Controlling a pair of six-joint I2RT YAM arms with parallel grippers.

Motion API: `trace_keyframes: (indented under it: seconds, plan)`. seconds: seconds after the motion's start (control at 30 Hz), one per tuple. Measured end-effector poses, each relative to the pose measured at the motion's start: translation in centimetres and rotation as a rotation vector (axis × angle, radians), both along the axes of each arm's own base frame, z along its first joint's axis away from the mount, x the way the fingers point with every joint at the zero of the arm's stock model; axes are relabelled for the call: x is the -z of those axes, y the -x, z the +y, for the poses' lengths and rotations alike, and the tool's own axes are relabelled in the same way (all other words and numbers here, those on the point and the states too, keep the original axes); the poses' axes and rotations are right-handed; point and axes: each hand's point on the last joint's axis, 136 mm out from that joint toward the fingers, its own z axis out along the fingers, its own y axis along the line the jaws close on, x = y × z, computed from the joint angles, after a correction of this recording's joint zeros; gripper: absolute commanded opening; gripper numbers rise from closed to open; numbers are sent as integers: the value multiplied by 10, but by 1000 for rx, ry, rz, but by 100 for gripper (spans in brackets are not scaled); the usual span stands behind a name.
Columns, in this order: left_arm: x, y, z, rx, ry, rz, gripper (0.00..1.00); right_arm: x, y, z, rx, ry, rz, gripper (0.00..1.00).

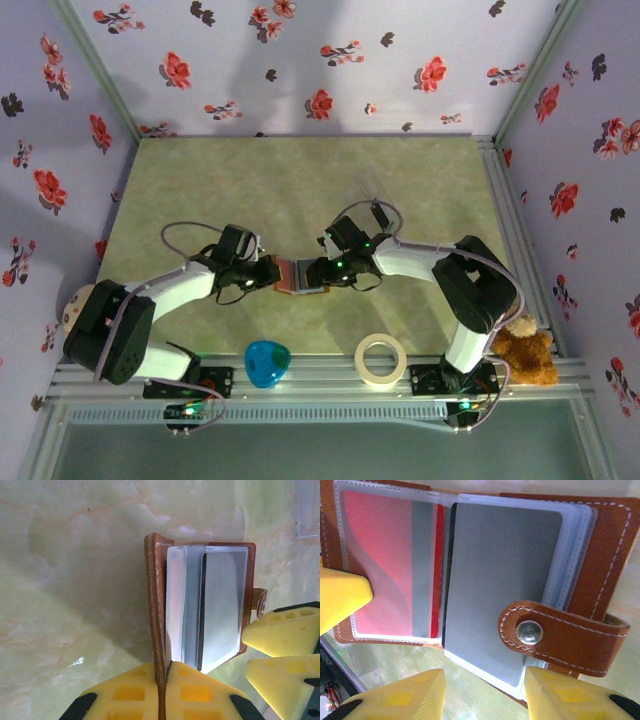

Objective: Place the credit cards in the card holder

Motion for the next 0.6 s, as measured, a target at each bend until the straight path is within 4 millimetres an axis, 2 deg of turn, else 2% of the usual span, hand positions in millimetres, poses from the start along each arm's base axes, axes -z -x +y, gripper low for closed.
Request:
trace_keyframes:
  seconds: [0.23,0.6]
  plan:
    - [0,0,0,-1,0,1,1,8,2,-4,4,11,11,50]
    - [0,0,0,-1,0,1,0,10,2,-4,17,3,25,34]
